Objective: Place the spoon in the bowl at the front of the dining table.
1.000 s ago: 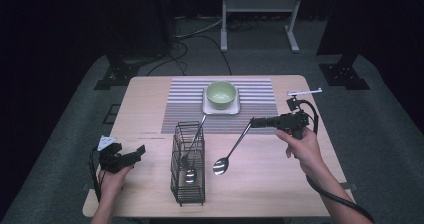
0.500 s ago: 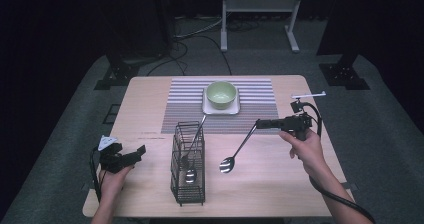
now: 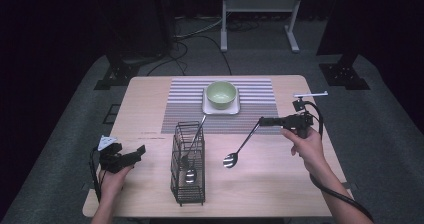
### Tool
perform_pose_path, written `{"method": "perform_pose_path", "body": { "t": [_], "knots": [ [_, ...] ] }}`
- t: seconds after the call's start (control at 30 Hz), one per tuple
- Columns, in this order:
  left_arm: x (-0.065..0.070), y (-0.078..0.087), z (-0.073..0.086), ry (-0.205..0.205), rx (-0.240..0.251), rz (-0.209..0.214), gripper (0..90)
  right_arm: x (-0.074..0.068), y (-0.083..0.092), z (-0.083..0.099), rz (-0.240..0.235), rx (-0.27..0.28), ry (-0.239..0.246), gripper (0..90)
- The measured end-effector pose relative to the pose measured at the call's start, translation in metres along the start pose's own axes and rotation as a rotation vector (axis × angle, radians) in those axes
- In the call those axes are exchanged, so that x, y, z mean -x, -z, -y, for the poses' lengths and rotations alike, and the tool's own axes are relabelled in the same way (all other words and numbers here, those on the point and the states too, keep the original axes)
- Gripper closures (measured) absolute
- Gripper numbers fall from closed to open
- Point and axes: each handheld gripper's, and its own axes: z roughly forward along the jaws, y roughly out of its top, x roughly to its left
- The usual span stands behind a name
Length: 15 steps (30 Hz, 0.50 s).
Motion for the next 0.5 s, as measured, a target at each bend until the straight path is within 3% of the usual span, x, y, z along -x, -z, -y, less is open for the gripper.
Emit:
{"method": "perform_pose_path", "body": {
  "t": [0.5],
  "knots": [
    [-0.0008, 0.0005, -0.0002, -0.001, 0.002, -0.002, 0.0, 0.007, -0.0033, -0.0075, 0.028, 0.013, -0.007, 88.8]
  ]
}}
